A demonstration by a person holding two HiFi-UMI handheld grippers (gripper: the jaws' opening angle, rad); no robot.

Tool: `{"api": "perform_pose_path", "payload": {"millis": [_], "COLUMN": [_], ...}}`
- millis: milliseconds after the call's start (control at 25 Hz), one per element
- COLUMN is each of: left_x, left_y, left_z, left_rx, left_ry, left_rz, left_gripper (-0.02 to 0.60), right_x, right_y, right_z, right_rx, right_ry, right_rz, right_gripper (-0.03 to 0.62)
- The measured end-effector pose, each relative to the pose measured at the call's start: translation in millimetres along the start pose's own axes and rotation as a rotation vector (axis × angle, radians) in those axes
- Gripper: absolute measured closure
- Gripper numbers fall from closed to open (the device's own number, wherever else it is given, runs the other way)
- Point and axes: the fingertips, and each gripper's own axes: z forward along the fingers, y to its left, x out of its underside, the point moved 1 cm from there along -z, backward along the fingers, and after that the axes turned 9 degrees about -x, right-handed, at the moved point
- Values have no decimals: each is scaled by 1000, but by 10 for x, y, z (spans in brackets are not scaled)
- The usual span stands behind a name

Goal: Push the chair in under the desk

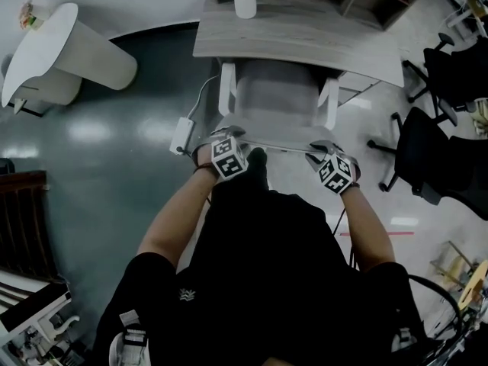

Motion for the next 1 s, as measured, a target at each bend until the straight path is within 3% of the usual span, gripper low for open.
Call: {"api": "perform_pose_path", "payload": {"millis": [440,1000], "left_x": [-38,-261], "left_y": [-4,462], "left_z": [-35,234], "left_rx": [13,5], "left_ry": [7,-21], "left_rz": [-27,-19], "left_gripper": [436,436], "right_x": [28,7], "right_y": [-45,-661], "right_z": [0,29], "right_rx": [-15,39], "right_ry": [-9,-3], "right_rz": [-3,39], "right_gripper": [465,456]}}
